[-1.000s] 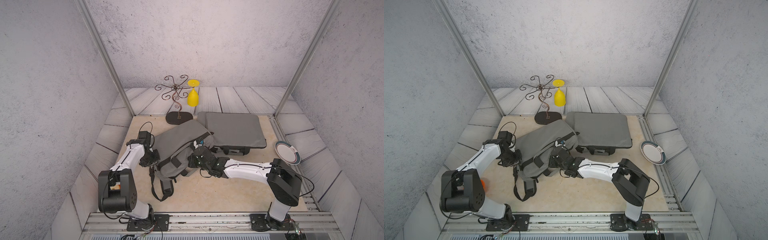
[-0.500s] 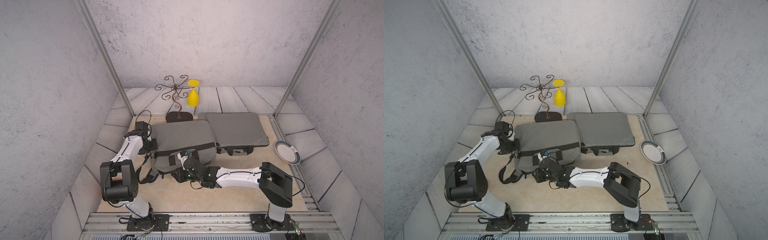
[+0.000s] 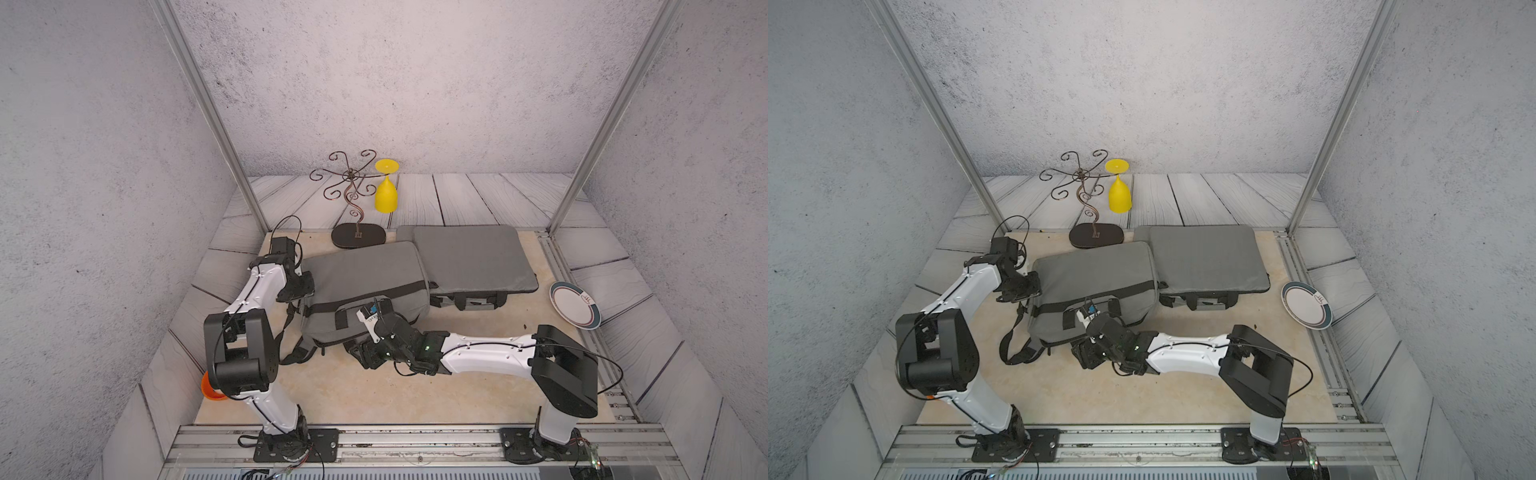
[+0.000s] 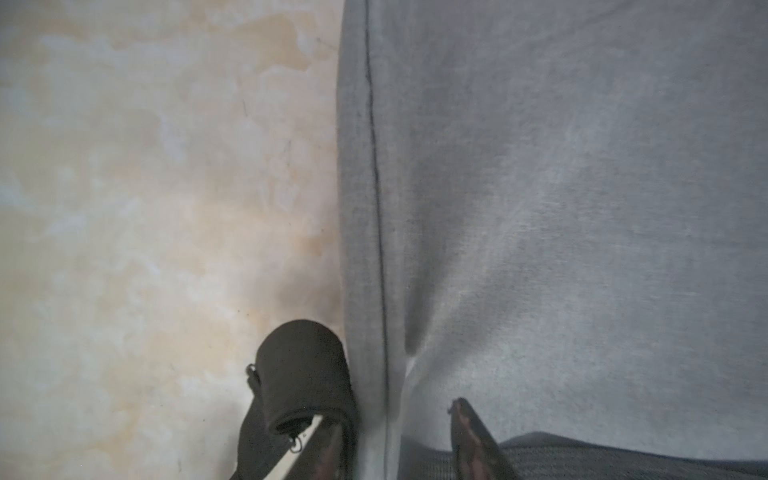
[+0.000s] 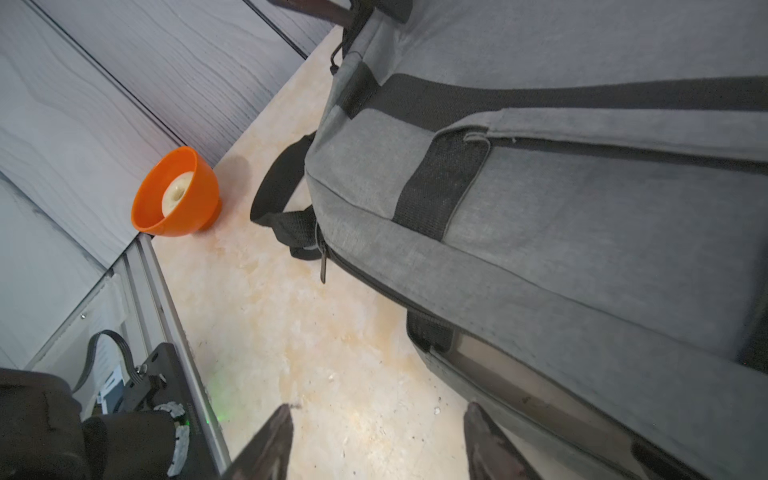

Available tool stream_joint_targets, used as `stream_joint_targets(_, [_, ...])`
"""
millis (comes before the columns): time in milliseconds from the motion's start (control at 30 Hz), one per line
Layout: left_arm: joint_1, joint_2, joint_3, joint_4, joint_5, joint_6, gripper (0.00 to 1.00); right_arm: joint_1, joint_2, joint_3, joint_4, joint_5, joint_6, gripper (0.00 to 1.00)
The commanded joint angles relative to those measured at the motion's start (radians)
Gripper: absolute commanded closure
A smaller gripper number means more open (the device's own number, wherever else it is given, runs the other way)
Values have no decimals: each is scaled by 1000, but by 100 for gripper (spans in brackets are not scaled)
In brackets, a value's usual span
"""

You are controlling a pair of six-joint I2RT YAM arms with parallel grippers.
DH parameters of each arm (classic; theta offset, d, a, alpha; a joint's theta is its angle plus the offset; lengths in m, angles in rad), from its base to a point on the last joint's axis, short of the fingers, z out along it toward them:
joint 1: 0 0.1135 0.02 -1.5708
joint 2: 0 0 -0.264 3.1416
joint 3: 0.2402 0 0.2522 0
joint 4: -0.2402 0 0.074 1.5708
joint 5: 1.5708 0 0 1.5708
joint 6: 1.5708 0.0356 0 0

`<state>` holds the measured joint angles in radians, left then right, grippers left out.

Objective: Open the zippered laptop bag and take out the laptop
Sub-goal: Adjust the zippered laptop bag at the center of the board, then unzip the zipper on the zippered laptop bag.

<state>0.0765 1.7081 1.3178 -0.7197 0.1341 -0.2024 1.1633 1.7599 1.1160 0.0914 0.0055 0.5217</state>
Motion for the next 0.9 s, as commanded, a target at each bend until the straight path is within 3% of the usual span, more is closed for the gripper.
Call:
stream_joint_targets(0, [8, -40, 22, -27, -14, -9, 42, -8, -72, -18, -33, 2, -99, 33])
stream_joint_targets(300, [11, -197, -95, -82, -63, -124, 29, -52, -99, -31, -61, -9, -197, 27])
stream_joint_targets(567, [19, -397, -339, -41, 62, -332, 29, -110, -134, -59, -55, -25, -177, 26])
stream_joint_targets(667, [27, -462, -446, 19, 58, -393, 30, -114, -140, -67, -56, -42, -174, 25])
stream_joint_targets(867, [81, -471, -559, 119, 114, -442, 32, -115, -152, -90, -49, -74, -153, 23])
